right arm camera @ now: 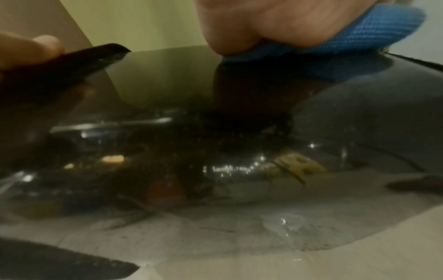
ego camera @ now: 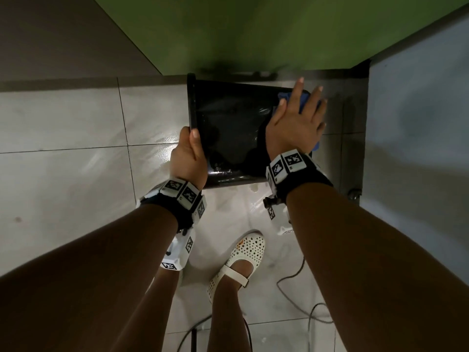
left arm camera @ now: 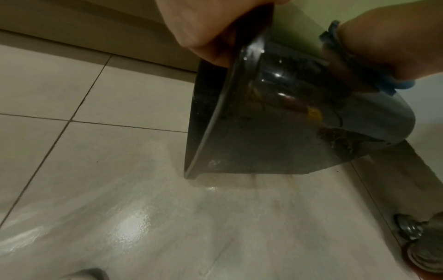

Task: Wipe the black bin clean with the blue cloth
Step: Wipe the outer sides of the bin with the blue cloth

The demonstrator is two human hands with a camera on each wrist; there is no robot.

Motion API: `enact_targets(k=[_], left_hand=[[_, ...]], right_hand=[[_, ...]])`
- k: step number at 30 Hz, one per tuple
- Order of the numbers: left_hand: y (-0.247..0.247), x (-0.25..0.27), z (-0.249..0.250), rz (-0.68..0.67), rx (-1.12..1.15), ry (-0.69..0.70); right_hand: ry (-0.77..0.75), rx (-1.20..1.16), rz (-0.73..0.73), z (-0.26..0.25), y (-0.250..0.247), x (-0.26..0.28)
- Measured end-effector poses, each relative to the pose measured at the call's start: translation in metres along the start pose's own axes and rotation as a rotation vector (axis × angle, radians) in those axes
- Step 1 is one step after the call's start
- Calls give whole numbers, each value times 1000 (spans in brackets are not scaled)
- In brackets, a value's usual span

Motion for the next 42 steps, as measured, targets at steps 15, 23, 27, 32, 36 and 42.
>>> enact_targets(k=[15,23,27,32,36,42], left_hand=[[-27,-75,55,-224,-15,-327],[-24,-38,31,-12,-12,-145],[-26,-11,32,21,95,-61],[-30,6,37,56,242,29],[-28,22,28,31,343,23],[-35,31,11,-226,485,-186]], right_hand=[[53,-76,307,10,27,30],[-311,-74,262,-36,39,90],[-338,-116,276,-64,26,109],[-317,-183,316,-65,11,98],[-301,-162,288,-61,11,99],[-330,-87,206,-43,26,126]])
Point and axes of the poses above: each hand's wrist, its own x-axis away from the middle knuckle, its own y-axis out of the palm, z = x × y, the point moved 2 cm from there along -x, towards the middle knuckle, and after that the axes turned 9 degrees about -z, right-handed, at the moved point
